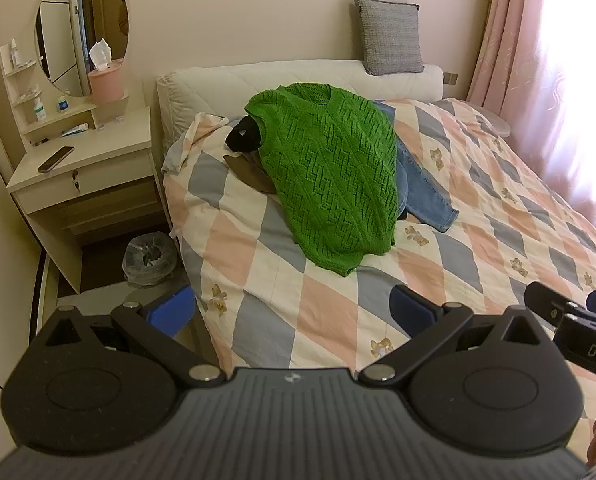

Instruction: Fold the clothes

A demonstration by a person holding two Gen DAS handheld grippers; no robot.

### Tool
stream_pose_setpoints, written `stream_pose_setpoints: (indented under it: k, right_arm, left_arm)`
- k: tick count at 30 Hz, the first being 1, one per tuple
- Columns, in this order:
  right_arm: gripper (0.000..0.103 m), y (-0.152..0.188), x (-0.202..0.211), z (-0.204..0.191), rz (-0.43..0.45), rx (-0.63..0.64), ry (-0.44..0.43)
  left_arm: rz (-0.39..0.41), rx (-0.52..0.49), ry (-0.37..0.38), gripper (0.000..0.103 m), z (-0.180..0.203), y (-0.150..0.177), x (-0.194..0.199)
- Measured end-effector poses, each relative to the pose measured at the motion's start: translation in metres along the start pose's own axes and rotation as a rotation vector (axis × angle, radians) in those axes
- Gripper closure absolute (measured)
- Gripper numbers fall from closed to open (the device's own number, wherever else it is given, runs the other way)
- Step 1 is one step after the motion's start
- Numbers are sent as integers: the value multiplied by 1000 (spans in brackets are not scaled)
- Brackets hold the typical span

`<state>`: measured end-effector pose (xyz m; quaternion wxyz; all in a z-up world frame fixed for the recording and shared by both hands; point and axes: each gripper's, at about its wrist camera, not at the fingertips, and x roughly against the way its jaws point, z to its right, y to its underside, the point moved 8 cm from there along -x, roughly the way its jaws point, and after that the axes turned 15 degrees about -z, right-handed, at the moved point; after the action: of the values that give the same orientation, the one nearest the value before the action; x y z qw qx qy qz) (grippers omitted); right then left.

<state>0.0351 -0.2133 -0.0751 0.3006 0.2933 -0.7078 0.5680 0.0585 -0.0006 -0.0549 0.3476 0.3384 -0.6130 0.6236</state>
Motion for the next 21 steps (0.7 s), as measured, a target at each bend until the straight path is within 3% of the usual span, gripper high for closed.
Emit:
stream_pose_setpoints:
  k: [21]
  right_arm:
    - [0, 4, -8, -15, -6, 17, -13]
  left_arm:
    - [1, 19, -8, 0, -7, 4, -1]
